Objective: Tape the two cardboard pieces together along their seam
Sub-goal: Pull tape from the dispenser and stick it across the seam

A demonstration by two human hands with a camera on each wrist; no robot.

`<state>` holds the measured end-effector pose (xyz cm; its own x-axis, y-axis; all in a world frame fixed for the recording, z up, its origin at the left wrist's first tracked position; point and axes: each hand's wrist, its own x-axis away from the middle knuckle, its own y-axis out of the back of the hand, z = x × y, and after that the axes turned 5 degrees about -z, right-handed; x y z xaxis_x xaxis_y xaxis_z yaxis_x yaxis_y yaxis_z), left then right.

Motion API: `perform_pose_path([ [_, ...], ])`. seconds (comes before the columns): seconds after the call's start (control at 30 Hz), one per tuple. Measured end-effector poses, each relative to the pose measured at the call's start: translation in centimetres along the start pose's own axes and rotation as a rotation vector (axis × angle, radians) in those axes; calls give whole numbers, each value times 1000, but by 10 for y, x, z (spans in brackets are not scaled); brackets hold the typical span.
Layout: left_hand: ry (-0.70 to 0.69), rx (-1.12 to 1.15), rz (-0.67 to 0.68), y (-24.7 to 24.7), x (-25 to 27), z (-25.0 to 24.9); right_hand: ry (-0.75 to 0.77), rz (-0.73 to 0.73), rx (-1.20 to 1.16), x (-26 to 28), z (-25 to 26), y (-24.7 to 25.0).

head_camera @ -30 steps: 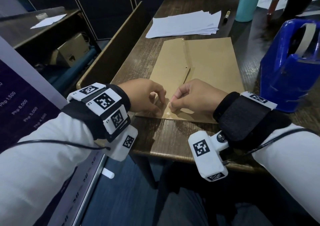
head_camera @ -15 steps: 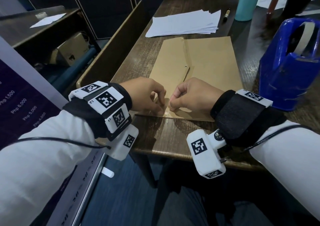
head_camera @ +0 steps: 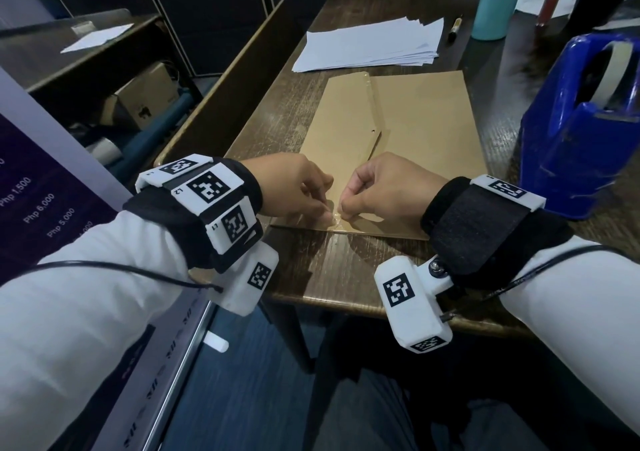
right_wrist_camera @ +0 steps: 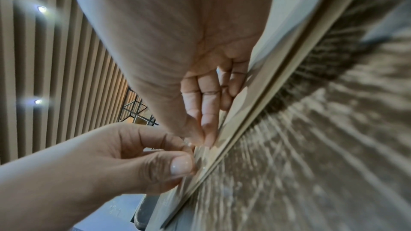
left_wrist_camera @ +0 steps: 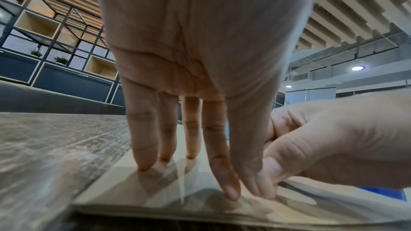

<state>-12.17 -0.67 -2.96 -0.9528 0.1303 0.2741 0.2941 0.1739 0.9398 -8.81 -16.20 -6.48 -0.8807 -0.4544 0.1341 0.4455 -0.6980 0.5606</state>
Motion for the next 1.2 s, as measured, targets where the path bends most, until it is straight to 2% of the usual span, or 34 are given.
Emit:
perform_pose_path([
  [0.47, 56, -183, -39, -2, -5, -6, 6, 22, 23, 0, 1, 0],
  [0.7, 107, -245, -15, 1, -12, -10, -3, 28, 45, 0, 3, 1],
  [1.2, 79, -219, -29, 6, -14, -14, 31, 3, 138, -6, 4, 2],
])
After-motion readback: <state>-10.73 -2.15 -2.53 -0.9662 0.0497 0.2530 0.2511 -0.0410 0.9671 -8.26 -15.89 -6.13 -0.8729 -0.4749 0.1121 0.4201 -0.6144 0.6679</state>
